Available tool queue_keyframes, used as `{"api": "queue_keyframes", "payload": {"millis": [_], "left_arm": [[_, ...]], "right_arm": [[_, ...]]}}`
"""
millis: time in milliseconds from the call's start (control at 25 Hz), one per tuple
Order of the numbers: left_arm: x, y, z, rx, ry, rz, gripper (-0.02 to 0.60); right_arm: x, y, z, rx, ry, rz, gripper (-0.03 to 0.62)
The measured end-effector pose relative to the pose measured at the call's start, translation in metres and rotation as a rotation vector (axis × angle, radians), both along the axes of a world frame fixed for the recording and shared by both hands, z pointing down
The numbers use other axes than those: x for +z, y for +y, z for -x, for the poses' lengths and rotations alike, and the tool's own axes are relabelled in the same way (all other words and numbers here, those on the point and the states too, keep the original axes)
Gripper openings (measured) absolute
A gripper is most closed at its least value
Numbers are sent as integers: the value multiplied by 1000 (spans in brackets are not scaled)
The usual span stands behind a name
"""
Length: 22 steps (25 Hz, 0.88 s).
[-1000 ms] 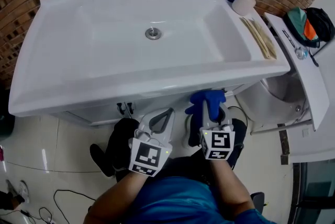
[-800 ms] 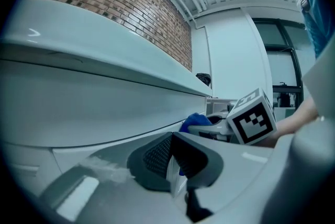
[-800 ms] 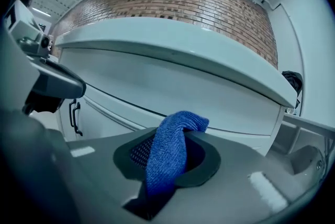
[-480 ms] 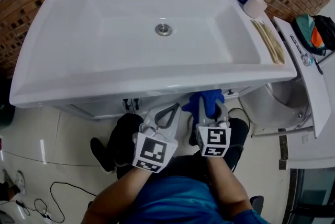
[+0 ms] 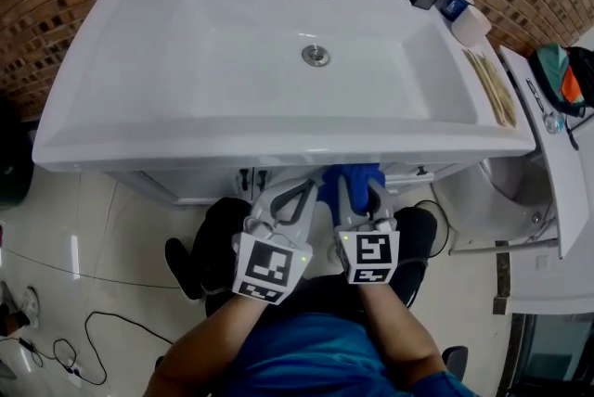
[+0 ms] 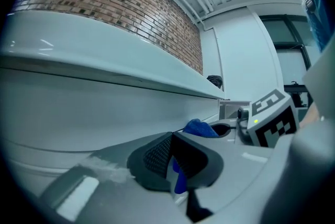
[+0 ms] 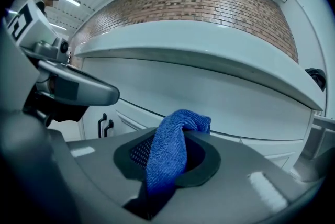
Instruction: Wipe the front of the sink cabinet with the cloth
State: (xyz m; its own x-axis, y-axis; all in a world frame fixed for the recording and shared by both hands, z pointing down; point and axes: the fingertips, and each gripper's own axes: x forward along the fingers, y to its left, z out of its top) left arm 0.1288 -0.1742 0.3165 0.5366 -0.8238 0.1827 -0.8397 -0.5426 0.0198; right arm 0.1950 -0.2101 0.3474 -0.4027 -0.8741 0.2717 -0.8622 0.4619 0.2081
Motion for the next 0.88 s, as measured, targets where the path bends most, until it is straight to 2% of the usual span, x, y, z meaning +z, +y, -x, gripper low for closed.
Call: {"api": "queue_keyframes", "payload": {"millis": [560,880], "left_arm": [[0,19,112,-227,-11,-9,2],[2,46,175,-353,-13,0,3]], "right_arm": [[-9,28,122,-241,-26,-19,77],[-3,40,185,-343,-10,-10,77]]}}
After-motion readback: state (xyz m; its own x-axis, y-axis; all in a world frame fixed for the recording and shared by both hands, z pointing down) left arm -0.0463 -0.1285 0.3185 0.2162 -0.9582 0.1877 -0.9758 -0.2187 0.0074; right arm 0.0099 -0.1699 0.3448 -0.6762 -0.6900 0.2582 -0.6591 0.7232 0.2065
